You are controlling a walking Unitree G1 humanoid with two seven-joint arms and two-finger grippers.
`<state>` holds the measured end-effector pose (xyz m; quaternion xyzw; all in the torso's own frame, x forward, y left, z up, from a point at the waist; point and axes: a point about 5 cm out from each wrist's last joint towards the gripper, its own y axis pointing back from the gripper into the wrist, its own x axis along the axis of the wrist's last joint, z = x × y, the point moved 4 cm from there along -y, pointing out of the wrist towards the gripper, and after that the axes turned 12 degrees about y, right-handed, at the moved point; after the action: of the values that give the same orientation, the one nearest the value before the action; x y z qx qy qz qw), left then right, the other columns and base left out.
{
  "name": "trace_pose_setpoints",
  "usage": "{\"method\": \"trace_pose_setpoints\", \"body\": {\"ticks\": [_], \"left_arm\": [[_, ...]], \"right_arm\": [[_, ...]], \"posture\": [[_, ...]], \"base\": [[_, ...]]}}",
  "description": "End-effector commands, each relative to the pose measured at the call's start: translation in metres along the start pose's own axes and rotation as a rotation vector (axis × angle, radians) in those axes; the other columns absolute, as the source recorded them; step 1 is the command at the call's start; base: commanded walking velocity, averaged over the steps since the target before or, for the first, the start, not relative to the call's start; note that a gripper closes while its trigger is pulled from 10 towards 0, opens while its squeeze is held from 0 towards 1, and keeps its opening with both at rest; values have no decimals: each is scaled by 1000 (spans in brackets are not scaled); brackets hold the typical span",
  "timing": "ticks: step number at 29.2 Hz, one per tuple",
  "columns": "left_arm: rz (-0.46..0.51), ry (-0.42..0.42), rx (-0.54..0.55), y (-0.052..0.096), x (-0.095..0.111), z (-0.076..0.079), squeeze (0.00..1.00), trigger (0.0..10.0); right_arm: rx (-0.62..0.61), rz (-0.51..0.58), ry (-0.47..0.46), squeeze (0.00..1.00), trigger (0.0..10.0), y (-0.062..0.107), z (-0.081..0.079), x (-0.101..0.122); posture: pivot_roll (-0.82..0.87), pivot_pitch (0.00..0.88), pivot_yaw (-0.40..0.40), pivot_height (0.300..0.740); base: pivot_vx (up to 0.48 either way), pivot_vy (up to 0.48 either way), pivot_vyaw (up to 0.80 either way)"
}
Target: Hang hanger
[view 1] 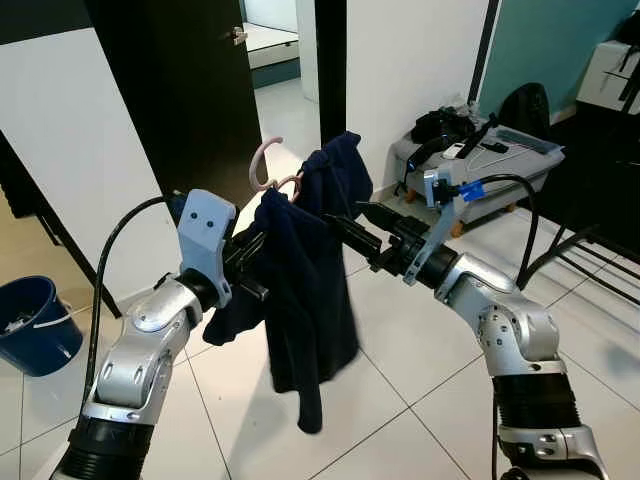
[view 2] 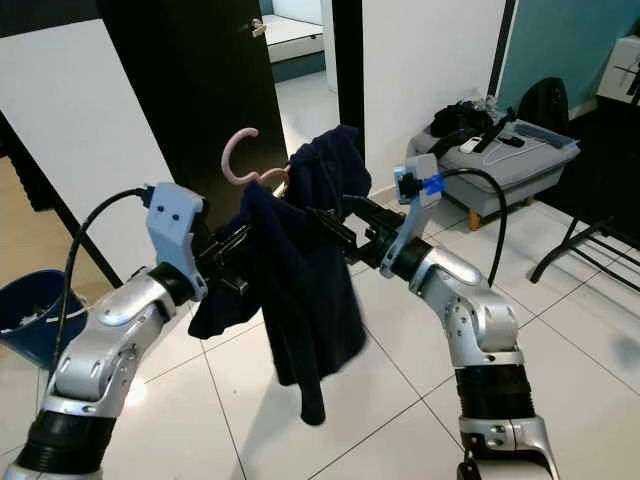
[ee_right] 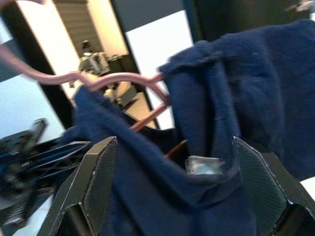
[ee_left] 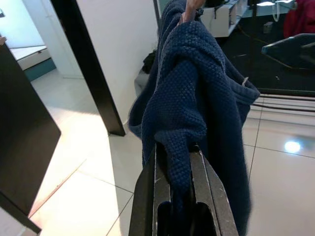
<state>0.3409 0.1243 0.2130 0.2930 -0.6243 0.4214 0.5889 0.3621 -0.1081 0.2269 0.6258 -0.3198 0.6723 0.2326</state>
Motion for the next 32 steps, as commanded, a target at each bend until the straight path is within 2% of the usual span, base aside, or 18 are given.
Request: {"method": "trace_pose_setpoints", "body": {"ticks": [1,2,3,4,6,13,14,15,18,20,21,24,26,27,28,29,31,32], "left_arm": [[29,-40,-15,3,9,0,0,10000],[31,-42,-20,3,10,1,0,10000],[31,-42,-20,3,10,1,0,10000],[32,-43,-24,3,11,2,0,10000],[29,-48,-39,3,11,5,0,10000],[22,-55,-91,3,9,17,0,10000],[21,-55,-101,3,9,20,0,10000],[20,-55,-106,3,8,22,0,10000],[19,-55,-110,3,8,23,0,10000],[20,-55,-115,3,9,24,0,10000],[21,-55,-119,3,9,25,0,10000],[24,-55,-123,2,10,26,0,10000],[24,-57,-124,2,10,26,0,10000],[25,-59,-122,2,11,26,0,10000],[25,-59,-122,2,11,26,0,10000],[26,-60,-120,2,11,25,0,10000],[26,-60,-120,2,11,25,0,10000],[26,-61,-120,2,11,25,0,10000]], "right_arm": [[-36,9,2,0,8000,-3,5,2],[-54,13,5,0,4706,-2,9,4],[-54,13,5,0,4706,-2,9,4],[-62,15,3,0,4078,-1,10,5],[-74,32,-2,0,3451,0,13,9],[-78,80,-10,0,3137,3,15,19],[-69,87,-7,0,2392,3,13,20],[-62,91,-4,0,1059,3,12,21],[-58,93,-1,0,1059,3,11,21],[-55,93,2,0,784,3,10,21],[-55,92,4,0,0,3,10,21],[-56,92,7,0,0,2,10,21],[-57,92,8,0,157,2,11,21],[-57,97,0,0,2353,3,11,22],[-57,97,0,0,2353,3,11,22],[-60,104,-6,0,10000,4,11,24],[-60,104,-6,0,10000,4,11,24],[-60,108,-9,1000,10000,4,12,24]], "posture": [[-52,0,64,740],[-52,0,64,740],[-52,0,64,740],[-52,0,64,740],[-49,0,62,740],[-50,0,63,740],[-50,0,63,740],[-50,0,63,740],[-50,0,63,740],[-50,0,65,740],[-50,0,65,740],[-50,0,65,740],[-50,0,65,740],[-50,0,64,740],[-50,0,64,740],[-50,0,64,740],[-50,0,64,740],[-50,0,64,740]], "base": [[0,0,0],[0,0,0],[0,0,0],[0,0,0],[0,0,0],[0,0,0],[0,0,0],[0,0,0],[0,0,0],[0,0,0],[0,0,0],[0,0,0],[0,0,0],[0,0,0],[0,0,0],[0,0,0],[0,0,0],[0,0,0]]}}
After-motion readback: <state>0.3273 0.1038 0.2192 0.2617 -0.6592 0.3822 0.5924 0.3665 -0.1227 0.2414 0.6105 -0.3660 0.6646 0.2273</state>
